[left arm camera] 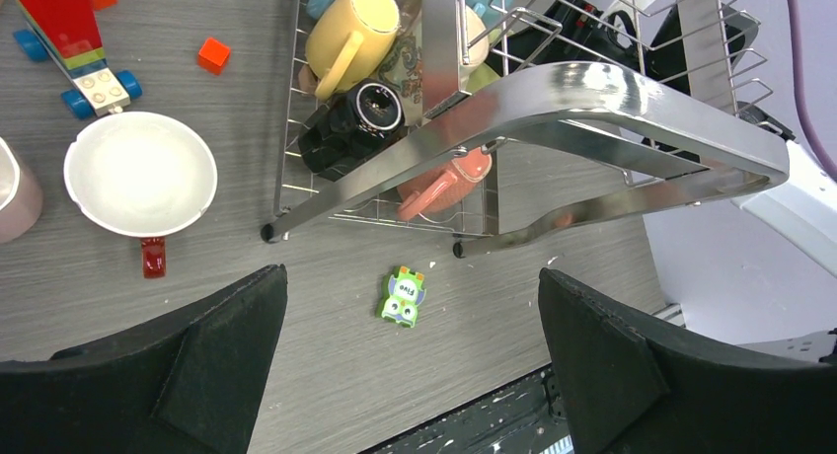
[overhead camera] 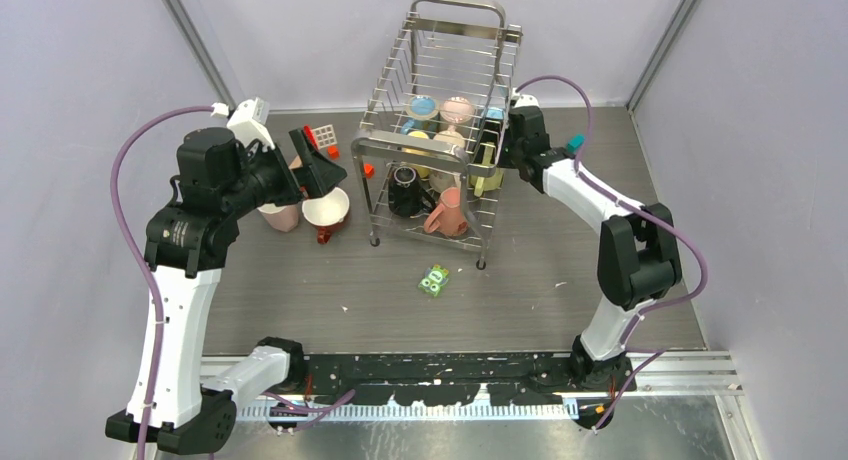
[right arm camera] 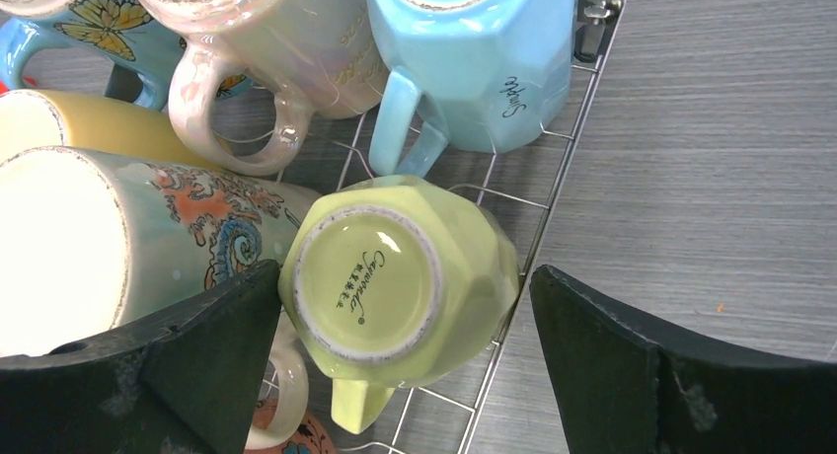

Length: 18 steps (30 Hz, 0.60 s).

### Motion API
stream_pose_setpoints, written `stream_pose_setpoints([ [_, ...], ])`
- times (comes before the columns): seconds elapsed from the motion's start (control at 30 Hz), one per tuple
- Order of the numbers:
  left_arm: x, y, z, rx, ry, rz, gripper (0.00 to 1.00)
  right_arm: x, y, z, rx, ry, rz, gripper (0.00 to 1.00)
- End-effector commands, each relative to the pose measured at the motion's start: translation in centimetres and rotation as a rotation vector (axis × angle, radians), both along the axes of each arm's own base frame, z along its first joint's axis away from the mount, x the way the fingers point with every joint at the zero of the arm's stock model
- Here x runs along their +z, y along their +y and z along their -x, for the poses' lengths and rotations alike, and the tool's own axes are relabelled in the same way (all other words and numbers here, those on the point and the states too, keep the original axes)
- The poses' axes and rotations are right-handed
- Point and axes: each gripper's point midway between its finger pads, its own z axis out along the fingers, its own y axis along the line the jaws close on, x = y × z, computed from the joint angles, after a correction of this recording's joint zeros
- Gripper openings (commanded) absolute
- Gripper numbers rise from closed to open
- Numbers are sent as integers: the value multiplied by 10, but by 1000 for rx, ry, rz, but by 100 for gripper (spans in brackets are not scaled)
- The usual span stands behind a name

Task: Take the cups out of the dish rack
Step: Unload the cup from the dish rack.

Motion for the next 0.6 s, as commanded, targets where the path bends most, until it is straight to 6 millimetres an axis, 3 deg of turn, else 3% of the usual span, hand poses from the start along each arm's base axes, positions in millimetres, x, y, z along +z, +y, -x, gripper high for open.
stream_pose_setpoints([
  [0.0,4,0,2,-7,-15,0,100,2,15,-8,53,-67,0,100],
  [0.43,-2,0,-1,-6,3,-5,100,-28,9,-12,33,-46,60,96],
  [0.57,-3,1,0,-2,4,-8,100,-18,4,-17,4,-90,63,85],
])
